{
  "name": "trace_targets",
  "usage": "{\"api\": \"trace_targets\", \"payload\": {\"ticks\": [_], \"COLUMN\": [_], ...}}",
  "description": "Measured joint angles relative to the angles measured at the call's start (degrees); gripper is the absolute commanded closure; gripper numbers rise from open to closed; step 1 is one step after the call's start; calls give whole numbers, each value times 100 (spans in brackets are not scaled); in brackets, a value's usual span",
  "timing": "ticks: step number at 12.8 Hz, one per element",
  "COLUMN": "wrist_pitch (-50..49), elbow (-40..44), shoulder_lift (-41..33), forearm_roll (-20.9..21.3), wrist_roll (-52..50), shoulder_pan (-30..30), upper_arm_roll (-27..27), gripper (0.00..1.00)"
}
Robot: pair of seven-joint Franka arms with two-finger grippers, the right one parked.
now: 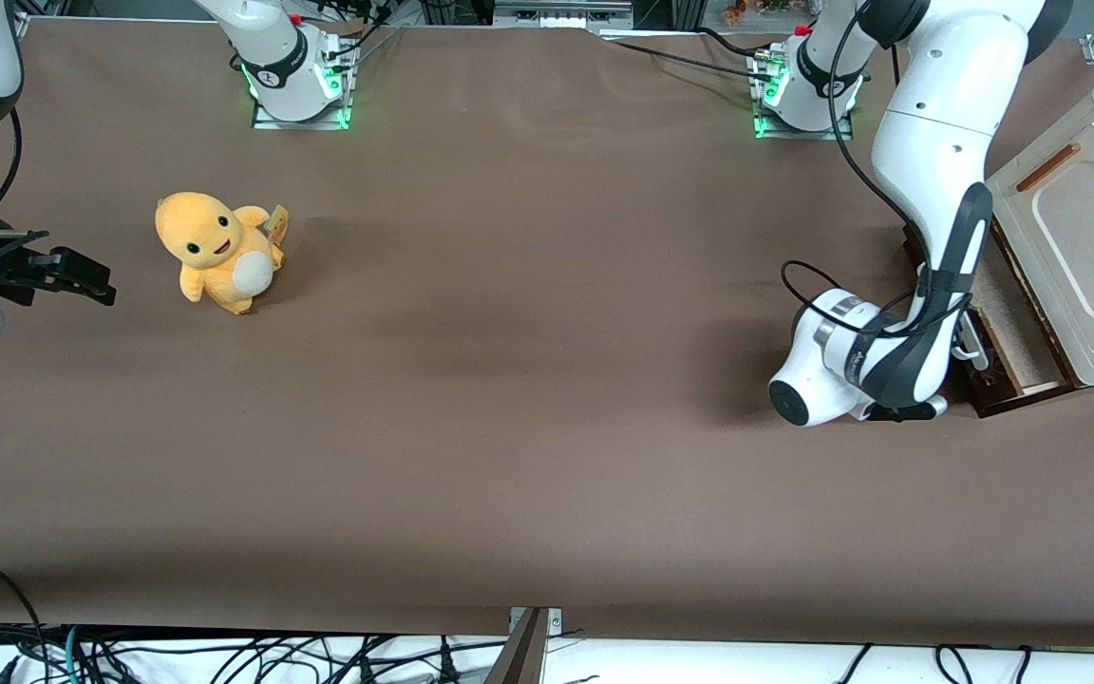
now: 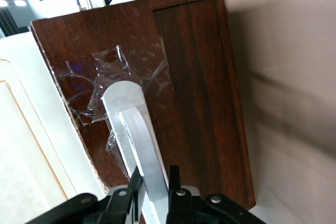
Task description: Open lower drawer with left arm only
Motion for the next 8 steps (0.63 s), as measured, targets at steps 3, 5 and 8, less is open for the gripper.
{"api": "trace_targets", "payload": {"ticks": [3, 5, 8], "wrist_pitch": [-8, -8, -9], "elbow": [28, 34, 105], "shoulder_lift": [7, 9, 10], "forearm_roll": [-27, -46, -150], "wrist_roll": [3, 4, 16], "shoulder_pan": [3, 0, -21], "upper_arm_roll": [5, 4, 5], "gripper": [100, 99, 98]}}
